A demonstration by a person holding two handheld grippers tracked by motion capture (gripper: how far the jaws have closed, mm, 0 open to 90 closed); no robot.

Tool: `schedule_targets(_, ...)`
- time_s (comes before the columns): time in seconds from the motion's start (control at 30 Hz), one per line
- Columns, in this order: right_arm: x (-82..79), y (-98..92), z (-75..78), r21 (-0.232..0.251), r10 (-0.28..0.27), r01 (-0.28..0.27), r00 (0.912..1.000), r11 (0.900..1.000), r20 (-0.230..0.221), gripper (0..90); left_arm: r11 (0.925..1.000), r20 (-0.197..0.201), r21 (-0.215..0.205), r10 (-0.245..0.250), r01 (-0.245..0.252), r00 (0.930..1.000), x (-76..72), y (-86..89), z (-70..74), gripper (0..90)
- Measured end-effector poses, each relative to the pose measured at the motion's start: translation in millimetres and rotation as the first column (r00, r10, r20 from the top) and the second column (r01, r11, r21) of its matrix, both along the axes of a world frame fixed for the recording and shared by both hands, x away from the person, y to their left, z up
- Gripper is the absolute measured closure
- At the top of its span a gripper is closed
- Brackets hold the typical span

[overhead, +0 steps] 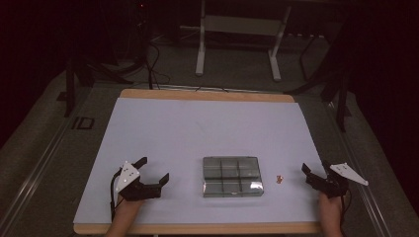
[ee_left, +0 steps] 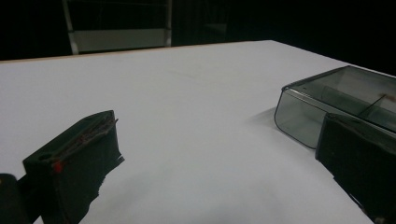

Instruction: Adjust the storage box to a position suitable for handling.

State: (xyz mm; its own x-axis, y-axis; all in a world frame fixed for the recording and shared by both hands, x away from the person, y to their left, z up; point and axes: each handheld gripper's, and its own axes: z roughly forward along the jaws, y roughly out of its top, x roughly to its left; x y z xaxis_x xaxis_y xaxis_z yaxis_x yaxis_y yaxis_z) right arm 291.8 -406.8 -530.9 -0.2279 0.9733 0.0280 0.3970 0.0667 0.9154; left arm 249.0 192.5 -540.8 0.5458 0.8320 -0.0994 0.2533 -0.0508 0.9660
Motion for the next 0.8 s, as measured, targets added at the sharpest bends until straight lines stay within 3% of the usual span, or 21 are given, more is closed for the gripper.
schedule_targets(0.23,2.0,1.1,0.0,-0.01,-0.006,0.005,0.9998,1.0,-0.019,16.3,0.9999,-0.01,0.005,0.009,-0.009,0.9999,0.9,-0.7,0.1,0.3)
schedule_targets(0.43,4.9,3.0,0.3,-0.029,-0.013,0.012,0.9989,1.0,-0.045,16.1,0.9989,0.014,0.041,0.024,-0.025,0.9996,-1.9,-4.5,0.6,0.3)
schedule_targets(0.53,7.4,3.2,0.4,-0.031,0.013,-0.016,0.9976,0.999,-0.068,15.9,0.9985,0.024,0.045,0.031,-0.032,0.9992,-2.7,-5.0,0.7,0.3)
schedule_targets(0.63,10.3,4.2,0.6,-0.037,0.035,-0.038,0.9948,0.999,-0.096,16.3,0.9989,0.01,0.04,0.025,-0.026,0.9996,-1.1,-4.1,1.1,0.3)
schedule_targets(0.73,12.3,6.7,2.5,-0.029,0.083,-0.087,0.9903,0.996,-0.112,16.3,0.9998,-0.041,0.018,-0.008,0.009,0.9991,2.1,-3.9,2.4,0.3)
schedule_targets(0.8,14.0,9.3,5.0,-0.048,0.111,-0.117,0.9874,0.992,-0.113,16.3,0.9993,-0.066,0.0,-0.037,0.037,0.9971,4.2,-5.0,3.8,0.3)
